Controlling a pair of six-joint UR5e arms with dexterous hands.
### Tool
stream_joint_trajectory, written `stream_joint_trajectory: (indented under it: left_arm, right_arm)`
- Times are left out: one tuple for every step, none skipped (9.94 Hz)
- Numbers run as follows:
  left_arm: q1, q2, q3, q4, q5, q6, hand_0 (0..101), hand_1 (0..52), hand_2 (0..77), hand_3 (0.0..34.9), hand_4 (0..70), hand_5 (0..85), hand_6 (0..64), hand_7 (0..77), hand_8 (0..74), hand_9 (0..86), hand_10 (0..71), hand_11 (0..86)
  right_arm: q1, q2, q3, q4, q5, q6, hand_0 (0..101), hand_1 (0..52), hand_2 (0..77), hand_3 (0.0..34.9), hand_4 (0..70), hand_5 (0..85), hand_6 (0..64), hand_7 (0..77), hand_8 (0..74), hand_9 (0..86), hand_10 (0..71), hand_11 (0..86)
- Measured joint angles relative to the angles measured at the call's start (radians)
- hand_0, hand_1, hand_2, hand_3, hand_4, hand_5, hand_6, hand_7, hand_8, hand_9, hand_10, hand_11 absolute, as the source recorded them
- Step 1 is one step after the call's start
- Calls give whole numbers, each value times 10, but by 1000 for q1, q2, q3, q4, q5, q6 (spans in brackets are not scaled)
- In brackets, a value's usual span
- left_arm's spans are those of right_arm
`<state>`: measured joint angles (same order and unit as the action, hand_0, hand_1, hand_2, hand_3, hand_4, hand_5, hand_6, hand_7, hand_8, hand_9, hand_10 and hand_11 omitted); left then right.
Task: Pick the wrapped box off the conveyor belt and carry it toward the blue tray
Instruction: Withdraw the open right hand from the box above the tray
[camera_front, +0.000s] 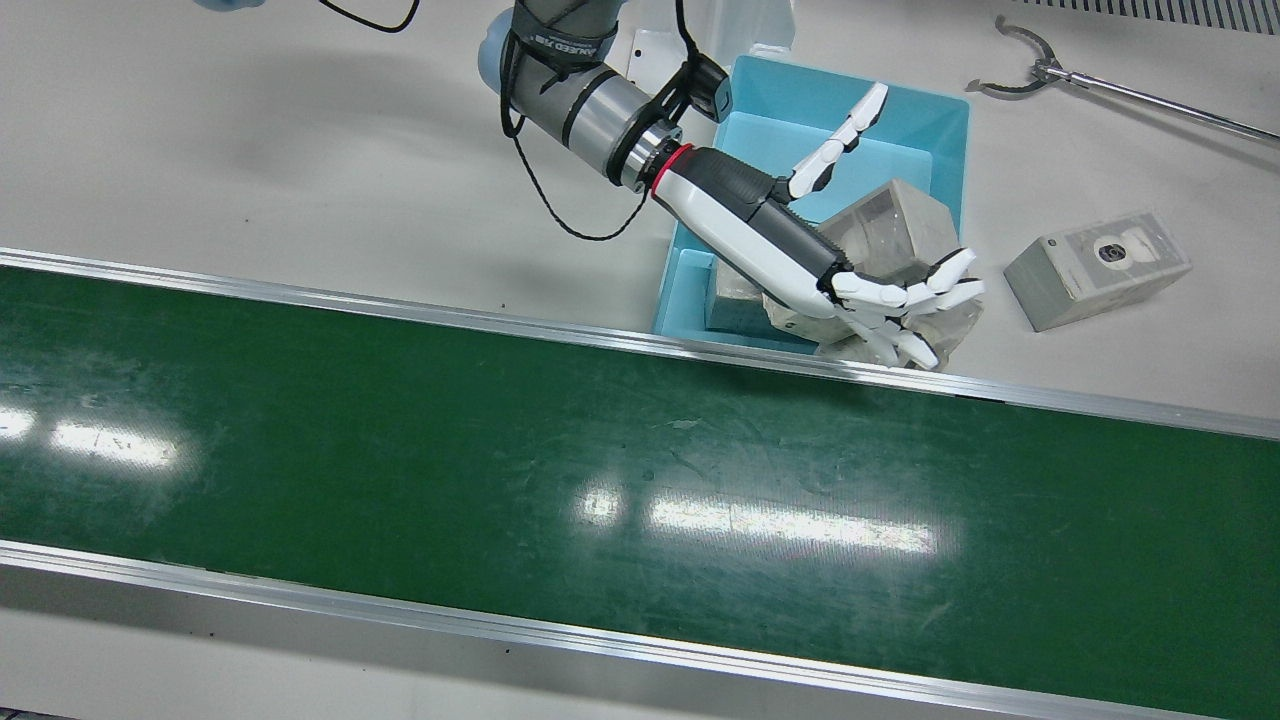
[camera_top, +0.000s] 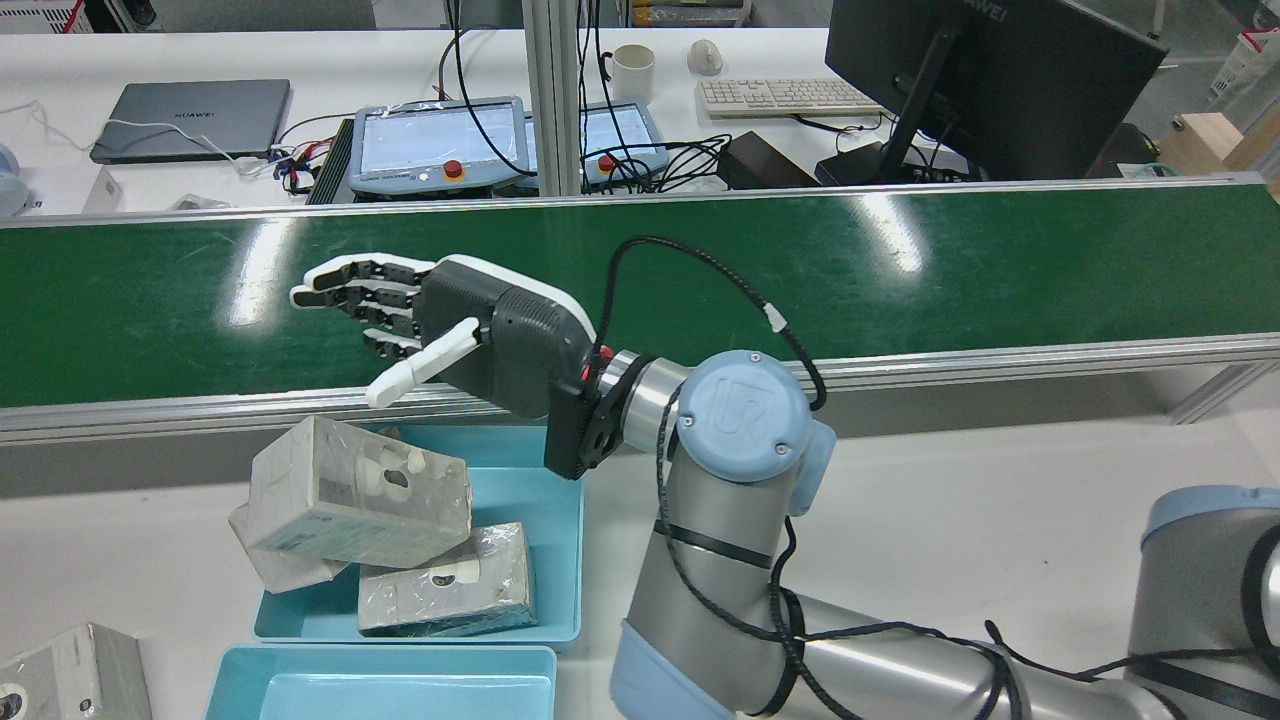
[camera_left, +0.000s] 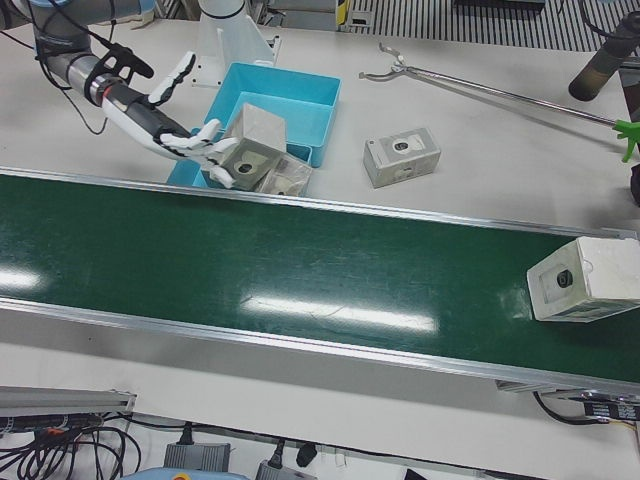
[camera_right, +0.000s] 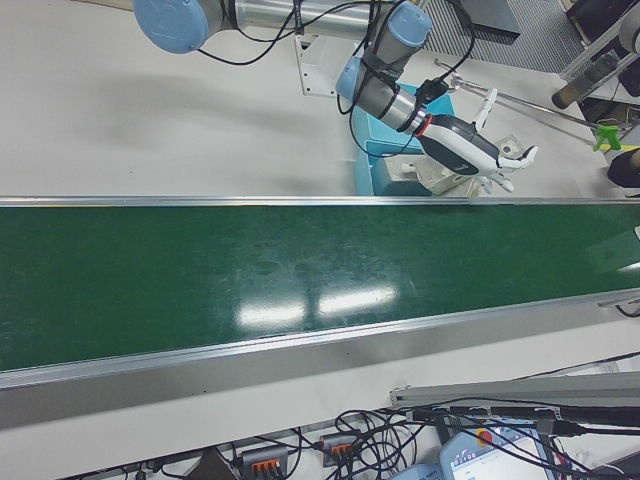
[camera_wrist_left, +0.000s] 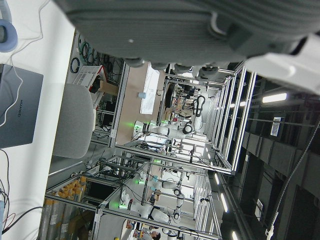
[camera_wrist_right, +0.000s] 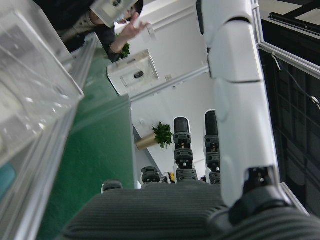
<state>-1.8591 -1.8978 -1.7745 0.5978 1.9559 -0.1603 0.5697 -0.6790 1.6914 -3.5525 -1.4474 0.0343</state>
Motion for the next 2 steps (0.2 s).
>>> stream_joint_trajectory:
  left_arm:
    - [0, 0, 0, 0, 0, 0, 0, 0, 5, 0, 0, 11, 5, 5, 5, 0, 5, 5]
    - [0, 0, 0, 0, 0, 0, 0, 0, 5, 0, 0, 11, 5, 5, 5, 0, 5, 5]
  right_arm:
    - [26, -70, 79, -1, 68, -39, 530, 180, 33, 159, 169, 338, 109, 180, 5, 22, 0, 5]
    - [51, -152, 172, -2, 148, -88, 529, 213, 251, 69, 175, 404, 120, 191, 27, 76, 0, 5]
